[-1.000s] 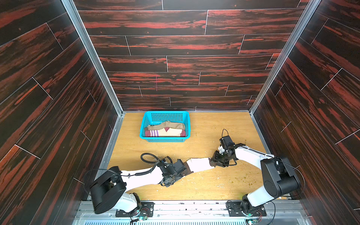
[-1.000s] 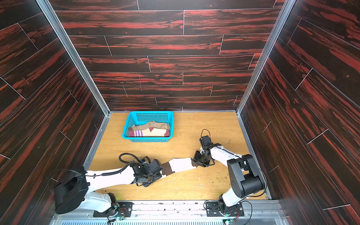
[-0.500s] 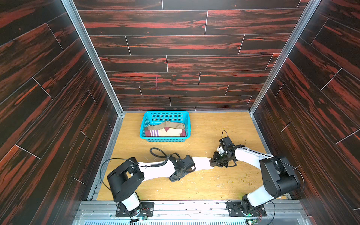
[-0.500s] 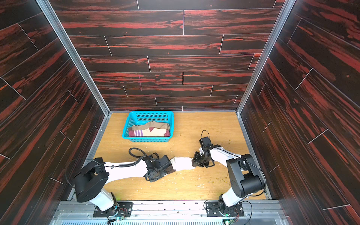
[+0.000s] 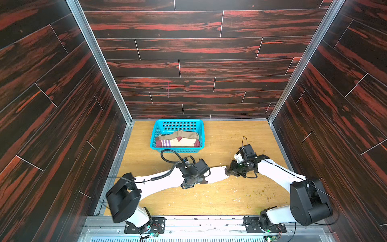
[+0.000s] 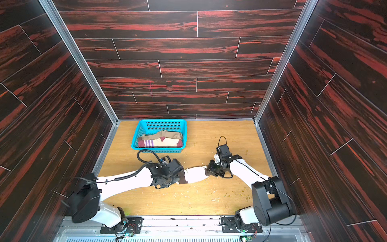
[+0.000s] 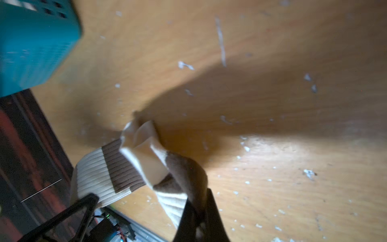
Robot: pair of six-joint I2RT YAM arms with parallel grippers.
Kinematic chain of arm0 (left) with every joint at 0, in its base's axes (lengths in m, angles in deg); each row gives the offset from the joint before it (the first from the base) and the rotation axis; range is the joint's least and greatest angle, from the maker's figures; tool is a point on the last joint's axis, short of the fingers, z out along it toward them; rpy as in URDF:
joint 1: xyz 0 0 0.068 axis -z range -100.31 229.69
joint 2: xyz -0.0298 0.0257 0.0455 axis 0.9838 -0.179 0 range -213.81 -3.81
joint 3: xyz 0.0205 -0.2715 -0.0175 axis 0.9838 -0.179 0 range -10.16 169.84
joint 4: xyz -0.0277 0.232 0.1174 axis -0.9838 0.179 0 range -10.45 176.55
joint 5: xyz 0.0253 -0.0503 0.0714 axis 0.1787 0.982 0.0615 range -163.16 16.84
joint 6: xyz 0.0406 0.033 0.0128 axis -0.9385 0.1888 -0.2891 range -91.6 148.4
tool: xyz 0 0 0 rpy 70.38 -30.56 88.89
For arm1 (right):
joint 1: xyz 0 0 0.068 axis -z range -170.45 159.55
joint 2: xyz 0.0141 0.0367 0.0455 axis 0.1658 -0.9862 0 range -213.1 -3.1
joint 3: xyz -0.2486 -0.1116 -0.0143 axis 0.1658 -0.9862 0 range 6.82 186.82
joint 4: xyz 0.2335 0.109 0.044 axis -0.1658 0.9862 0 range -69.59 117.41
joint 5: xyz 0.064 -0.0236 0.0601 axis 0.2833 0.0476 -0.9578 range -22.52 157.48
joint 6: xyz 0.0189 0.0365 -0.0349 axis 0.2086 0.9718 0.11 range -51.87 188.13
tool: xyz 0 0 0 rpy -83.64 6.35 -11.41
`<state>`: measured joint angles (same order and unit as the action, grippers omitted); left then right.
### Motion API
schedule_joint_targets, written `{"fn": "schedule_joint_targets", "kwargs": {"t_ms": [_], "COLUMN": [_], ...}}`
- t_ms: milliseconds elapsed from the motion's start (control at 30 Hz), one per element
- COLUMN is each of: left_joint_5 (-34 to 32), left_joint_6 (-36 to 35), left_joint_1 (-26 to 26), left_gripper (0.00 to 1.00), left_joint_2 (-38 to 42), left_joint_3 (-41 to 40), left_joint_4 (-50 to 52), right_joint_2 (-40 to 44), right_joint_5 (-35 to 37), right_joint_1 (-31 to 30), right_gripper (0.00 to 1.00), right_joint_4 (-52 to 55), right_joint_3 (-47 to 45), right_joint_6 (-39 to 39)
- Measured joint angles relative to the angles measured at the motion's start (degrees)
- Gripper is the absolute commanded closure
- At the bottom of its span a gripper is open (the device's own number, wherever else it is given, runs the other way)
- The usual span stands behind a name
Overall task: Place the socks together as a pair
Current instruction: Pick up a pair of socks from the center of the board, then place a pair of socks in the bin.
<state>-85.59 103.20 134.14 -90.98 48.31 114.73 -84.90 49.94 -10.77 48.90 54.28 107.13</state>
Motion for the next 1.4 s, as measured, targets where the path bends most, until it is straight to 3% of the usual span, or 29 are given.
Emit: {"fn": "schedule_joint_targets", "kwargs": {"t_ms": [333, 500, 600, 800, 933, 1400], "left_joint_5": [-2.21, -3.52, -2.36, 2.64, 6.84, 18.12], "left_joint_6": [-4.79, -11.85, -16.7, -25.07, -29.9, -41.35], "left_joint_1": [-4.81, -12.66, -20.11, -35.85, -42.77, -55.39], "left_gripper": [0.97, 0.97, 0.97, 0.97, 0.97, 0.97], "left_joint_2": [9.79, 13.46, 14.38, 12.17, 6.25, -15.21], "left_joint_3": [3.17, 13.77, 18.64, 21.33, 24.83, 35.36], "left_joint_4": [4.17, 10.12, 11.43, 12.94, 11.93, 4.13], "right_joint_2": [2.78, 2.23, -0.55, -13.64, -25.03, -62.16], "right_joint_5": [-5.7, -7.65, -8.83, -10.43, -11.8, -13.7], "right_joint_1": [-1.42, -4.09, -5.75, -6.73, -7.08, -7.91], "right_gripper": [1.0, 1.0, 1.0, 1.0, 1.0, 1.0], "right_joint_4": [3.98, 5.35, 4.74, 3.21, 2.43, 8.83], "right_joint_3": [12.28, 23.1, 29.97, 43.08, 53.77, 99.1], "right_joint_6": [1.31, 2.19, 2.56, 3.15, 4.0, 6.01]}}
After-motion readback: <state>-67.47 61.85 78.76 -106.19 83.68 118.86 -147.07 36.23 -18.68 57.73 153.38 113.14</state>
